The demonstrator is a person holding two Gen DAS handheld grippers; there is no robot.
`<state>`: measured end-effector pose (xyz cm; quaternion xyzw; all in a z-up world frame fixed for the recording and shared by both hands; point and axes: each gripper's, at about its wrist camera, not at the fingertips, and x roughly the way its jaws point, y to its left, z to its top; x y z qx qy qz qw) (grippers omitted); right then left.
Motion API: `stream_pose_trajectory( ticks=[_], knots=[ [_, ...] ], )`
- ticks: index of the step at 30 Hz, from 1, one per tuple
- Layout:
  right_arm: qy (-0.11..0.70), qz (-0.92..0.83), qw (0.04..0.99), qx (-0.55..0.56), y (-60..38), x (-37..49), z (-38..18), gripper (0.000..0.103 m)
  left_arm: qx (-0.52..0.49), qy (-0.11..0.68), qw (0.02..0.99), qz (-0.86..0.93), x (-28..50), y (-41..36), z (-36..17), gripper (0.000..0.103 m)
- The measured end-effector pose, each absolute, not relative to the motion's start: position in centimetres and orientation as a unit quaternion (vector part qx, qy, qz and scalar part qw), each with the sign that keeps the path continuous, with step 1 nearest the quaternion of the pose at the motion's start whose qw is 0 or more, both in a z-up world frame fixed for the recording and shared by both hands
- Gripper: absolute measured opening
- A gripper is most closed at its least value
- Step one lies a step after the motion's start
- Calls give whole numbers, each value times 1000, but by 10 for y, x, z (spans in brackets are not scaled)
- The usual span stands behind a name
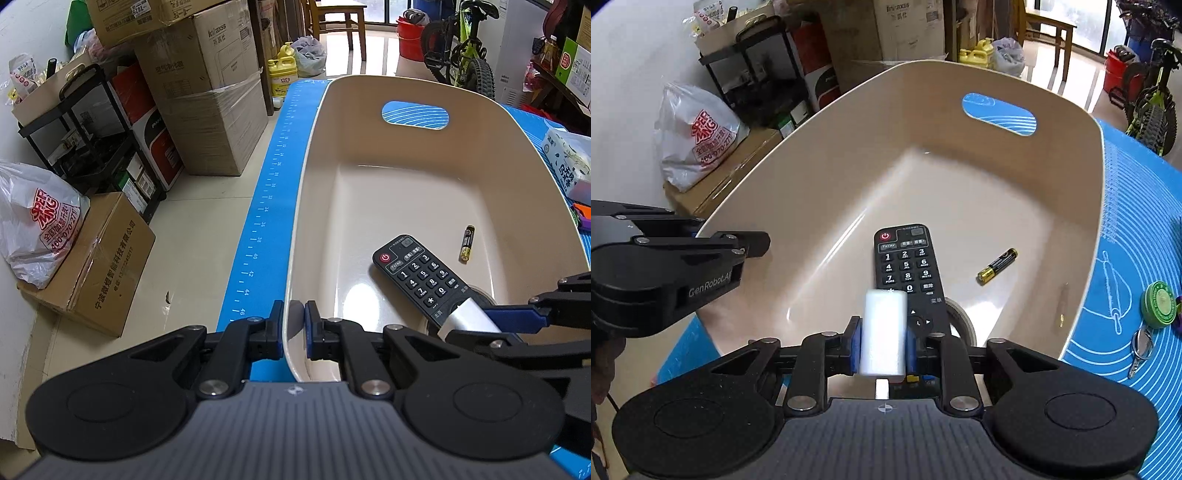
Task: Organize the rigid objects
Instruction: 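Carry the white charger with the right tool into the basket and release, then grasp the white pill bottle on the mat with the right tool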
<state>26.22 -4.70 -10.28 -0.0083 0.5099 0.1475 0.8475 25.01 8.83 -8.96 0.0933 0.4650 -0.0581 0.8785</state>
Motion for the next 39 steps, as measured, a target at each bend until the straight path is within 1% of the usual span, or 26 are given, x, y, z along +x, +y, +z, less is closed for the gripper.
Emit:
stream_pose_trajectory(
  ticks=[3,7,12,17,19,20,21,26,28,32,36,39],
  knots=[
    [504,155,850,6,-49,258,-99,48,94,465,878,-58,250,88,-90,12],
    [486,163,858,22,-54,255,-88,63,93,465,878,-58,250,88,-90,12],
    [471,152,868,33,-58,253,-76,72,93,465,878,-57,250,89,-90,12],
    [448,141,882,42,-76,251,-61,77,93,465,878,-57,250,89,-90,12],
    [437,130,889,46,-87,248,-55,83,93,465,879,-57,250,89,-90,12],
    [430,121,894,46,-93,246,-51,84,93,465,878,-57,250,89,-90,12],
    [421,110,899,46,-102,243,-48,88,93,466,878,-56,250,89,-90,12],
    [402,67,912,48,-146,237,-34,94,92,465,879,-56,250,90,-90,12],
    [394,43,916,56,-166,235,-32,100,92,465,879,-56,250,90,-90,12],
    [395,-3,917,60,-205,230,-36,101,93,466,878,-55,250,89,-90,12],
    [409,-51,909,57,-244,230,-54,101,94,466,878,-56,250,89,-91,12],
    [425,-90,897,75,-277,231,-72,101,94,466,878,-54,250,89,-91,13]
  ],
)
